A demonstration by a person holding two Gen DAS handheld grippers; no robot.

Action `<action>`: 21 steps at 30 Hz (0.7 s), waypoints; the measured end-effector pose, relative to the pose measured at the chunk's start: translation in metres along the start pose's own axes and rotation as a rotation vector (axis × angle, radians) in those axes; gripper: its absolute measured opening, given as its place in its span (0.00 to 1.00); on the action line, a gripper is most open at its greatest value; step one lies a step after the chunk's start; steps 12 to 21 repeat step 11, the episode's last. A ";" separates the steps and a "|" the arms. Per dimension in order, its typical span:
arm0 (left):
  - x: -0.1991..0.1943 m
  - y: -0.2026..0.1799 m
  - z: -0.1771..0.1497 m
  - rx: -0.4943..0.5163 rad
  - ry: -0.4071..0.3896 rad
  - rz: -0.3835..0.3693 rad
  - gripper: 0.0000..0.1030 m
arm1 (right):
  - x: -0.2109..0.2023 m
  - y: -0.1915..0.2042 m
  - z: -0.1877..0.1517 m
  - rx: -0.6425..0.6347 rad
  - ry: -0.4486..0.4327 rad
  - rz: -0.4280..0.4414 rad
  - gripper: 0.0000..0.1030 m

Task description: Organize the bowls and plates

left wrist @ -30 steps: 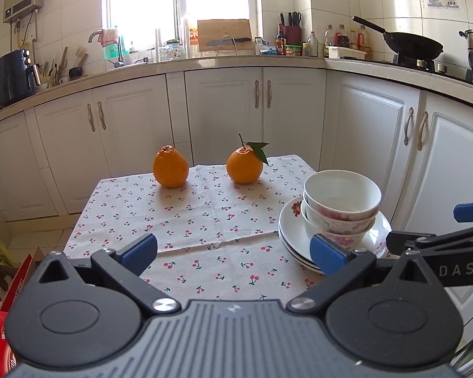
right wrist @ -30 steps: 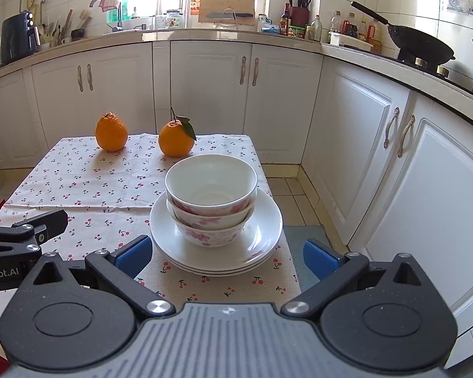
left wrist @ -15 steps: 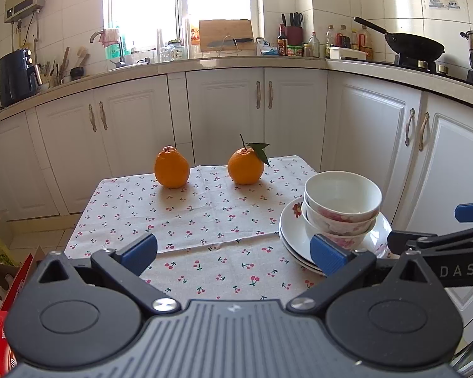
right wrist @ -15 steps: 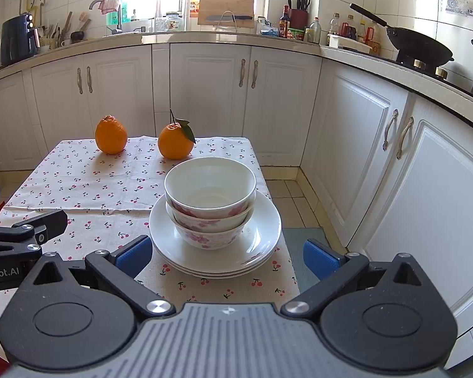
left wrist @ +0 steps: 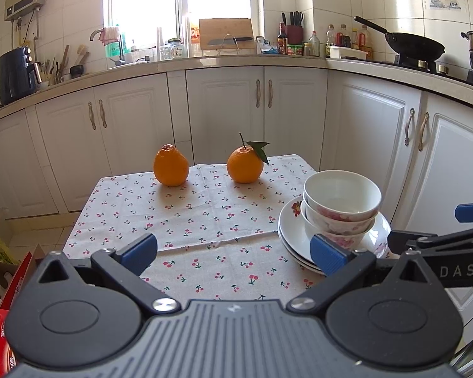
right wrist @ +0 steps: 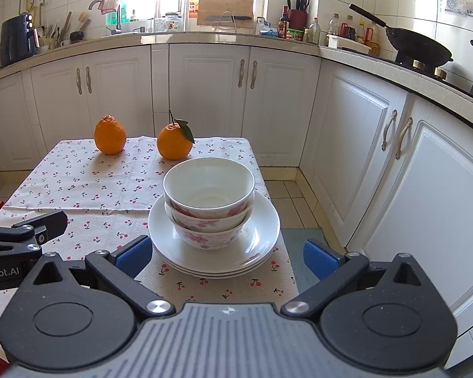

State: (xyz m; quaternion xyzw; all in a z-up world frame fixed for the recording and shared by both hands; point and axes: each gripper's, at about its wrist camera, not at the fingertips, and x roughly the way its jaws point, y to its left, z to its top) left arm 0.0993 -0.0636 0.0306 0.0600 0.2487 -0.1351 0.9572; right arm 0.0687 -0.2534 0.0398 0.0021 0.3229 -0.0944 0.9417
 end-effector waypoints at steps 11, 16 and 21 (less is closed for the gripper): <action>0.001 0.000 0.000 0.000 0.003 -0.001 0.99 | 0.000 -0.001 0.000 0.000 0.000 -0.001 1.00; 0.001 0.000 0.000 0.000 0.003 -0.001 0.99 | 0.000 -0.001 0.000 0.000 0.000 -0.001 1.00; 0.001 0.000 0.000 0.000 0.003 -0.001 0.99 | 0.000 -0.001 0.000 0.000 0.000 -0.001 1.00</action>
